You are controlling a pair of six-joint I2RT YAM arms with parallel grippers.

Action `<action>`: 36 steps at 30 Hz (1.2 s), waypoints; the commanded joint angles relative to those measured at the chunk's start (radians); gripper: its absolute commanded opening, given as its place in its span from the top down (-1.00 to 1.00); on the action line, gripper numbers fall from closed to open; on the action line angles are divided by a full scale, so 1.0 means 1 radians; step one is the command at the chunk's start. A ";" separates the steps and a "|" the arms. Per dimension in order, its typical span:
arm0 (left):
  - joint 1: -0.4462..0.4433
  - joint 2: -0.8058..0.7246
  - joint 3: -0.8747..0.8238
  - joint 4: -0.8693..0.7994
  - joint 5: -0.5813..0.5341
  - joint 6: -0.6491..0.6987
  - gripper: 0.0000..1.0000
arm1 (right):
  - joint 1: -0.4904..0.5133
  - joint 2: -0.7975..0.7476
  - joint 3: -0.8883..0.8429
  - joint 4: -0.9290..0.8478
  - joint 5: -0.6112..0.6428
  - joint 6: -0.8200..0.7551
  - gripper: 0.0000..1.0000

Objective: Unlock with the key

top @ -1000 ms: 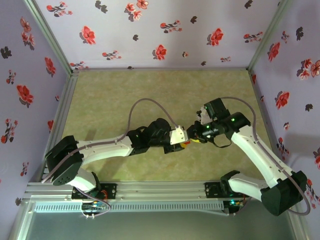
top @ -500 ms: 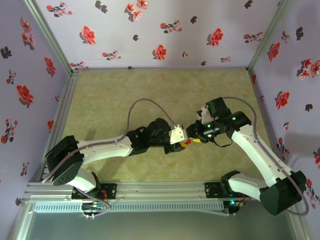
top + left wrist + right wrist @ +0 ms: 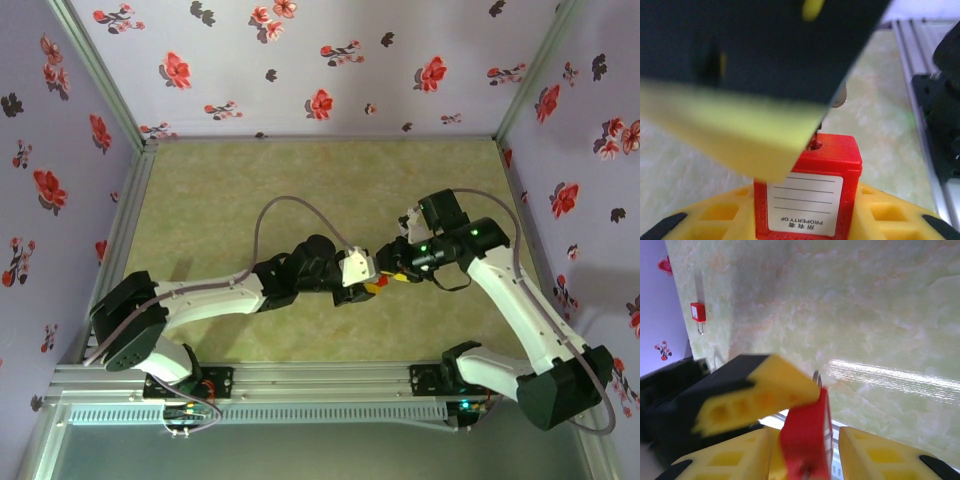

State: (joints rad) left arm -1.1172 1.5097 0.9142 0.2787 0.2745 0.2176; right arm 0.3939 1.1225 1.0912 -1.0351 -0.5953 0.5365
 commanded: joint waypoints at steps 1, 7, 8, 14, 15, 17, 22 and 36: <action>-0.003 -0.019 0.022 0.163 0.065 -0.005 1.00 | -0.016 0.007 0.004 -0.044 0.033 -0.042 0.19; -0.001 -0.021 0.018 0.151 0.065 0.002 1.00 | -0.026 -0.003 0.022 -0.057 0.034 -0.046 0.17; -0.001 -0.020 0.017 0.151 0.065 0.002 1.00 | -0.026 -0.005 0.027 -0.059 0.032 -0.045 0.16; 0.000 -0.011 0.015 0.136 0.066 0.005 1.00 | -0.028 0.000 0.074 -0.099 0.040 -0.063 0.10; 0.000 -0.009 0.014 0.133 0.067 0.007 1.00 | -0.028 0.000 0.081 -0.108 0.044 -0.066 0.08; 0.000 -0.005 0.013 0.127 0.067 0.006 1.00 | -0.032 -0.001 0.088 -0.117 0.045 -0.069 0.04; 0.002 0.004 0.009 0.110 0.071 0.008 1.00 | -0.039 -0.010 0.108 -0.134 0.052 -0.073 -0.02; 0.017 0.037 0.014 0.020 0.083 0.032 1.00 | -0.047 -0.032 0.163 -0.192 0.063 -0.081 -0.07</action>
State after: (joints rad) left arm -1.1084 1.5345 0.9150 0.3061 0.3347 0.2230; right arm 0.3531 1.1057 1.2301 -1.1862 -0.5457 0.4770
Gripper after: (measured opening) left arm 0.388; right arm 0.534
